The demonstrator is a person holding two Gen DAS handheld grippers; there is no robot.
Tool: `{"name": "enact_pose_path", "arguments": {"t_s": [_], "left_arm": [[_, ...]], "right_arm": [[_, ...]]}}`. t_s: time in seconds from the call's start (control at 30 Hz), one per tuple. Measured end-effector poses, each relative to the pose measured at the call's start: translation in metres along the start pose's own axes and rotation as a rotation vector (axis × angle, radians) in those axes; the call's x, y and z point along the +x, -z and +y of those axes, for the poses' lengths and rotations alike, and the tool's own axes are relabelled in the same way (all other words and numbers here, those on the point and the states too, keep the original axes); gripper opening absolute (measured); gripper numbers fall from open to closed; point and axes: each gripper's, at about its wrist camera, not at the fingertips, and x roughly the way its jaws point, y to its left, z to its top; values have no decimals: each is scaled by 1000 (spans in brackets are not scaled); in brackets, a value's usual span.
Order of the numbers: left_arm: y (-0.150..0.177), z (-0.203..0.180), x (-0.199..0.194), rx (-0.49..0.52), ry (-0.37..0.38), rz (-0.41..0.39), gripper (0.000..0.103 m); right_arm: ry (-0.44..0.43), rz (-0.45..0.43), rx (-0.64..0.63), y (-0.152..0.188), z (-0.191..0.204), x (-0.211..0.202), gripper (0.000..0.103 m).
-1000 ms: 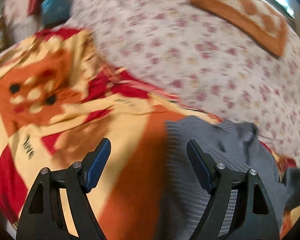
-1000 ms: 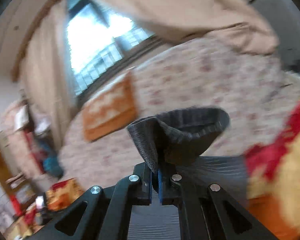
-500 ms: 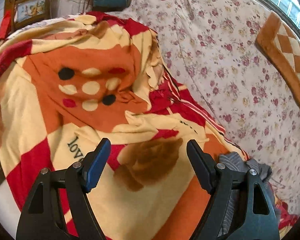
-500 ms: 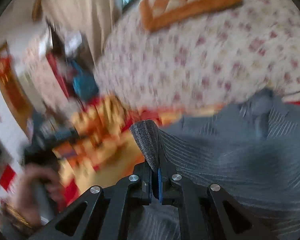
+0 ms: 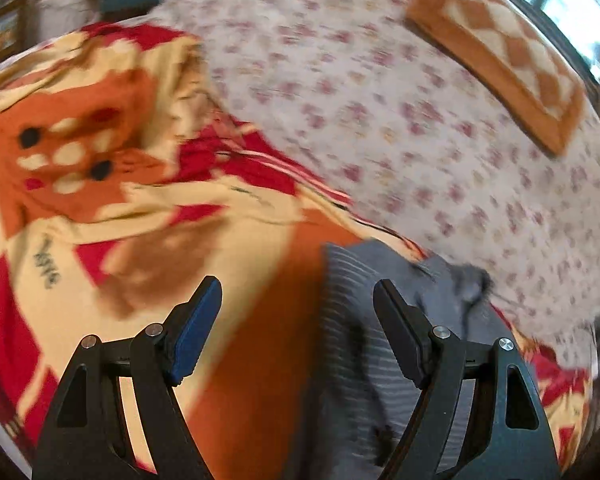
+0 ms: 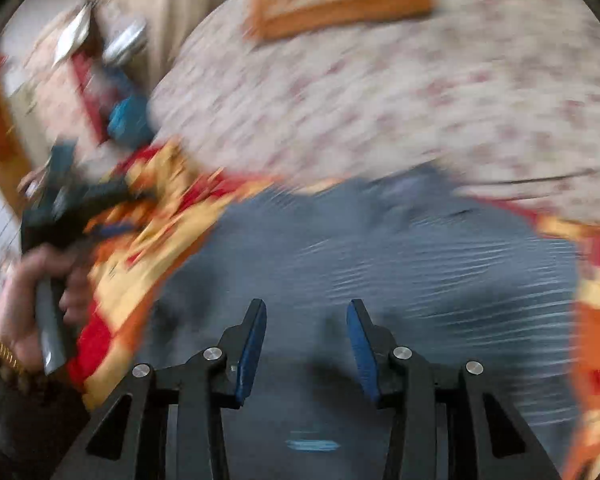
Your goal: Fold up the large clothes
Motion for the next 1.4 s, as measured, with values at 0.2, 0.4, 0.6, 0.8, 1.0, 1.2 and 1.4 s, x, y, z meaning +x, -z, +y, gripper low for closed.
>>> {"name": "enact_pose_path", "arguments": {"t_s": [0.2,0.4,0.6,0.8,1.0,1.2,1.4], "left_arm": [[24,-49,1,148,138,-25,77],[57,-87,15,309,174,3,75],[87,-86,59,340,82,155,75],[97,-107,66,450,-3,165,88],[104,-111,69,495,-40,161,89],[103,-112,70,501,-32,166,89],[93,-106,66,440,8,192,89]], "right_arm": [[63,77,487,29,-137,-17,29],[40,-188,355,1,-115,-61,29],[149,154,352,25,-138,24,24],[156,129,356,5,-134,11,25],[221,-32,251,-34,-136,18,30],[280,167,433,-15,-190,66,33],[166,-20,258,-45,-125,30,33]]}}
